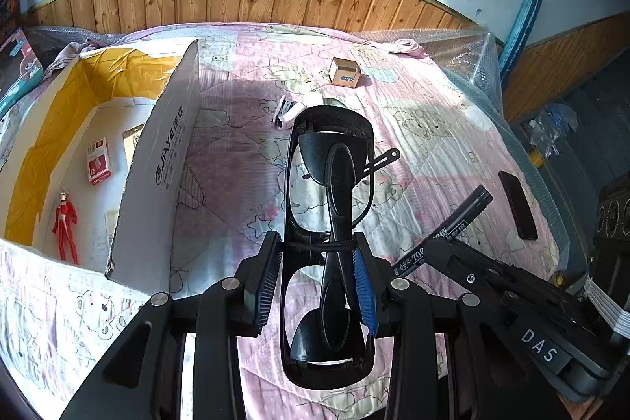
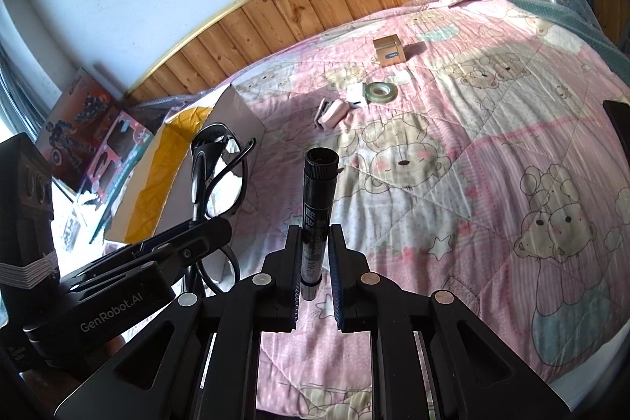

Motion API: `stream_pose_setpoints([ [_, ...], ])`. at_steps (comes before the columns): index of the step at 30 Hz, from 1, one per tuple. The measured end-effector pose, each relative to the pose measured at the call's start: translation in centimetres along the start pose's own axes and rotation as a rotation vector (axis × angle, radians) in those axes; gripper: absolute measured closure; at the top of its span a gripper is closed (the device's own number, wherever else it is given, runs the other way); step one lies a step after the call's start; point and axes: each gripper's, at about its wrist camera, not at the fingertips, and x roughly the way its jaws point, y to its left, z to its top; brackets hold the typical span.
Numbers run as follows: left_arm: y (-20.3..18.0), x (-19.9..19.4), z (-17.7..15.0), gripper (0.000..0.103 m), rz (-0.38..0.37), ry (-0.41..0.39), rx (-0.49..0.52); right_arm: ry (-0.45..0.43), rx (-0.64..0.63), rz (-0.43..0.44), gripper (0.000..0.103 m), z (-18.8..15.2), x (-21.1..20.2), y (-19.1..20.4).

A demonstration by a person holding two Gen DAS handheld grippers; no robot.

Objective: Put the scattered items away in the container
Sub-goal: 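Lift and carry the marker and glasses over the white box with both tools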

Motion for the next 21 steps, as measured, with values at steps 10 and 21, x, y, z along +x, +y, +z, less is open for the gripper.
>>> stream_pose_setpoints([
  [10,0.4,-2.0,-0.4,0.066,-0.013,-0.036,-0.007,-0.009,-0.034,0.01,0.09,-0.8,-0.9,2.0],
  [21,1.7,-3.9,-0.4,0.066,-0.009,-0.078,-0.021,-0.014,-0.073,0.024,0.09,-1.2,-1.3,4.1],
])
